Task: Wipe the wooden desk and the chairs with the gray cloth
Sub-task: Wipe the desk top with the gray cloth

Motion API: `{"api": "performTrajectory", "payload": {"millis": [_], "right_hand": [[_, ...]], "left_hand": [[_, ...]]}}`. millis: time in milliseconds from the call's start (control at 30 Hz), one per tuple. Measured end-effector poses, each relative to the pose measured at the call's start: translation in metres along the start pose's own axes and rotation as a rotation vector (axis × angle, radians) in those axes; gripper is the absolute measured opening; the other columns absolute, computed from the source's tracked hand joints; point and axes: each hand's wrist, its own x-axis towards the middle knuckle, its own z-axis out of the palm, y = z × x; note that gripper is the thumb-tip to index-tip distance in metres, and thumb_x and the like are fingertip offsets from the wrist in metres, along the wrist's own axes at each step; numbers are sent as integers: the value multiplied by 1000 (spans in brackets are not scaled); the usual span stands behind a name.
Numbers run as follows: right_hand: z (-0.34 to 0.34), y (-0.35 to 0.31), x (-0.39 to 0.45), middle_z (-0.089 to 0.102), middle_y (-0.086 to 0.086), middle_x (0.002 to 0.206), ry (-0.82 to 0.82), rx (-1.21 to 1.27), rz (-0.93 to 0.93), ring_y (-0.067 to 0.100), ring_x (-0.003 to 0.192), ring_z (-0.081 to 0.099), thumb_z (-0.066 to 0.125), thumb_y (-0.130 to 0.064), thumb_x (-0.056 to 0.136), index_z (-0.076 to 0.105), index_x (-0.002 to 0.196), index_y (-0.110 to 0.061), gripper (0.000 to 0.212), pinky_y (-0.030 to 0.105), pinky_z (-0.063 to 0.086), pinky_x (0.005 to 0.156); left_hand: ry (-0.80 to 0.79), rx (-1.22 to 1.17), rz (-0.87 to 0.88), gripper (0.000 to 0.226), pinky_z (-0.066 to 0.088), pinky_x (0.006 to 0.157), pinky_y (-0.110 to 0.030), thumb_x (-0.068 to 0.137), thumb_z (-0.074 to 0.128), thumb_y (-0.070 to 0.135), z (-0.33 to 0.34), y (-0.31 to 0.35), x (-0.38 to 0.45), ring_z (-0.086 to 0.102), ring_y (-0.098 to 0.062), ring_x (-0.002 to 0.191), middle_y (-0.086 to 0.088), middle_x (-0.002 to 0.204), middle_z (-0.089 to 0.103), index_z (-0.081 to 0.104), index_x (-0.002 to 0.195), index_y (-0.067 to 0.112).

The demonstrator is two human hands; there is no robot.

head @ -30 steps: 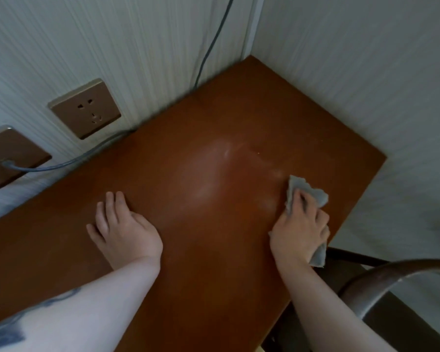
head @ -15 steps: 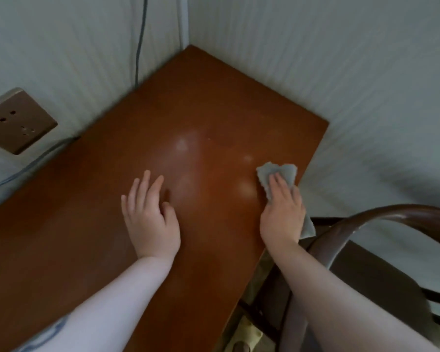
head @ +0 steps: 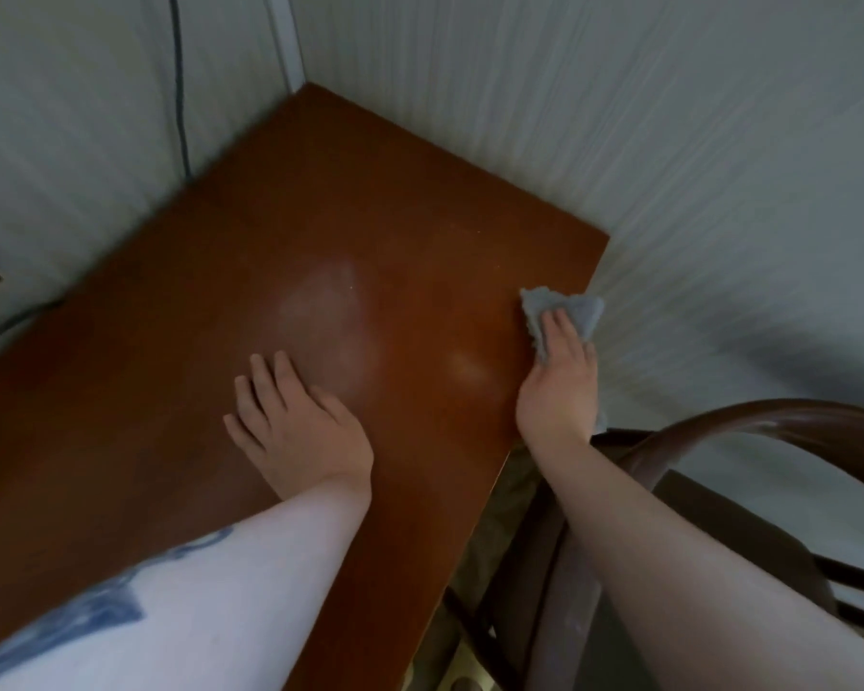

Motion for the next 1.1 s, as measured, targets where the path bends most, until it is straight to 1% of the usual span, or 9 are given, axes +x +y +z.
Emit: {"api": "performTrajectory", "payload": {"millis": [100,233,333,500,600,667,733,933,1100], "right_hand": [[2,-32,-23,36,0,153,97,108,-116,25,139,33,38,2,93,34,149,-15,58,31,14,118],[27,-54,-59,34,-5,154,-276,-109,-769,26,144,22,45,-3,86,33,150,-21,68,39,4,118],[23,-30,-26,46,-4,147,-136,-117,-611,31,136,38,48,-3,79,47,143,-19,66,43,19,113],[-3,-32,-2,35,-9,153,54,4,47,30,136,33,42,-5,93,36,148,-23,58,46,27,114],[18,-70,-49,46,0,146,-162,40,-564,34,129,44,47,-2,83,48,142,-16,60,46,28,111],[32,-83,-69,33,-6,154,-397,-94,-854,29,141,29,31,-16,88,36,149,-23,61,39,5,119],[32,-74,-51,19,-13,158,-394,-165,-775,23,147,13,25,-18,90,23,152,-30,64,33,-12,117],[18,-45,-55,7,-16,156,-139,-213,-295,21,147,13,34,-23,100,19,154,-26,56,40,2,121],[39,-98,-124,40,-10,150,-404,-234,-917,24,141,32,34,-35,92,41,146,-24,55,42,13,112]], "left_hand": [[1,29,-2,51,0,119,-45,100,27,28,2,0,0,6,-22,147,0,160,15,23,151,20],[19,-14,-16,50,3,119,-47,99,32,24,3,2,0,11,-24,146,-2,158,22,30,148,18],[1,7,-7,50,2,119,-46,100,30,26,2,1,1,9,-23,147,-1,159,19,27,149,20],[4,17,-1,51,-1,118,-45,100,29,27,0,2,1,7,-23,147,-1,160,17,24,150,20],[23,-49,-3,52,1,118,-45,97,29,22,1,-1,1,12,-24,146,-2,158,24,31,148,18],[29,-114,-15,57,3,119,-44,90,28,22,0,-3,2,16,-22,145,-2,156,29,36,146,16],[23,-166,-7,54,3,119,-41,93,31,18,-5,-4,1,16,-20,146,0,156,27,35,147,17],[82,-235,-50,54,9,119,-35,95,44,11,-29,-54,-1,11,-16,147,4,159,19,33,148,20],[115,-83,-261,53,7,119,-45,95,25,25,-28,-70,-7,15,-22,146,-1,157,26,36,146,16]]}}
